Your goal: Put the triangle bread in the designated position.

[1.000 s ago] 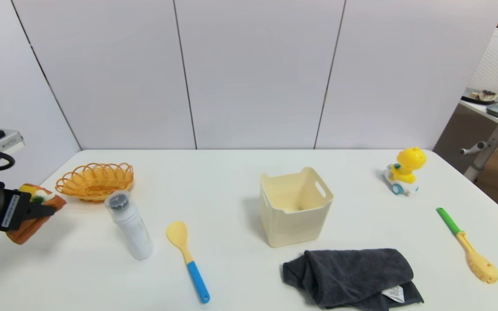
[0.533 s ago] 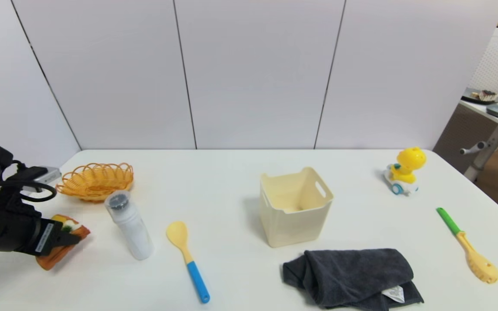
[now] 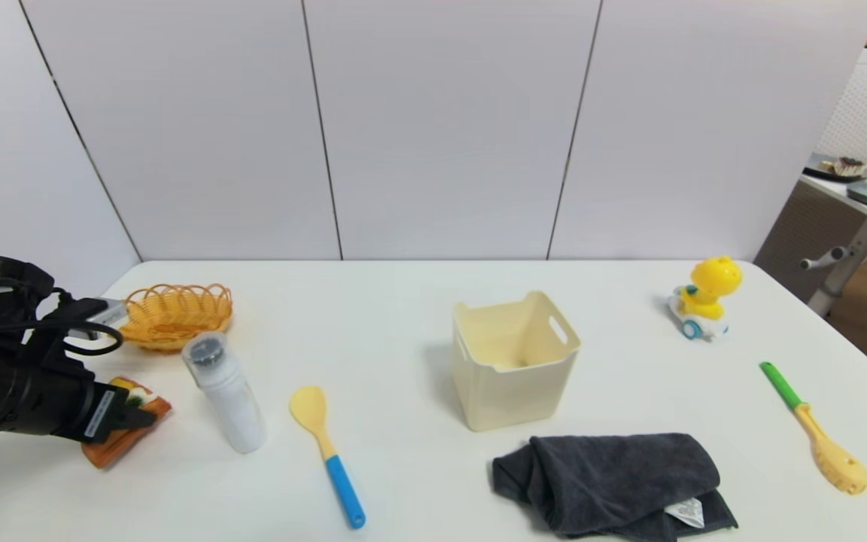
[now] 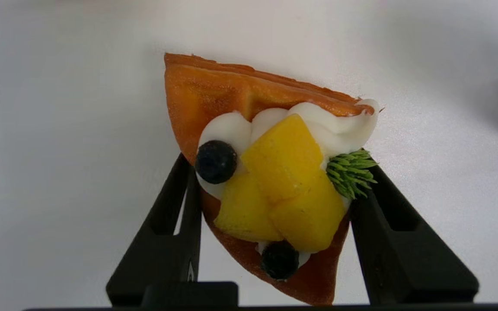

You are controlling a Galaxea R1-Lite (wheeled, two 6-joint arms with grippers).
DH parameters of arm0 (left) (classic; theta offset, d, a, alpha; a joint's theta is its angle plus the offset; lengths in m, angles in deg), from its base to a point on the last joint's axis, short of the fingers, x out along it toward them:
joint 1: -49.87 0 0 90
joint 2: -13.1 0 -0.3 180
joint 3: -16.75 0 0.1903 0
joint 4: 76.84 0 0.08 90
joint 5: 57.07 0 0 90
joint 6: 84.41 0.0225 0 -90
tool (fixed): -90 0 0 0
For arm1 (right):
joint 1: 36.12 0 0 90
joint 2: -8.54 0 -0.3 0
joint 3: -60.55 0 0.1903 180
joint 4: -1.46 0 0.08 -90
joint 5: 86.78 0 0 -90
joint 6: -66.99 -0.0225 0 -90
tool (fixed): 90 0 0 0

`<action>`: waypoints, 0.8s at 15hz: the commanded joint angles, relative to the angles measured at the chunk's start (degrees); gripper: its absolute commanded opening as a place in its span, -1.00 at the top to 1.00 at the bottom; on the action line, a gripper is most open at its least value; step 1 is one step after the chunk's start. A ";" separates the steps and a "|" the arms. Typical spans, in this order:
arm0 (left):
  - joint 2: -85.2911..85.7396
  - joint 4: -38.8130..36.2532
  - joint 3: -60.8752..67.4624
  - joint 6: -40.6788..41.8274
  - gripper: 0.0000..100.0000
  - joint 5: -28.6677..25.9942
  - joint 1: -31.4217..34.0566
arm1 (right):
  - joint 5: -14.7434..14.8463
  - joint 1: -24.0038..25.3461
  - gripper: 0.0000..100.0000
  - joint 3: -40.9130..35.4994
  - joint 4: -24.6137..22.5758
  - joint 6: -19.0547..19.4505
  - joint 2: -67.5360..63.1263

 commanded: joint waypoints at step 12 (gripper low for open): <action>15.05 0.18 -21.43 -0.05 -1.00 -0.38 -0.85 | 0.03 0.02 -1.00 -0.01 0.02 0.00 -0.09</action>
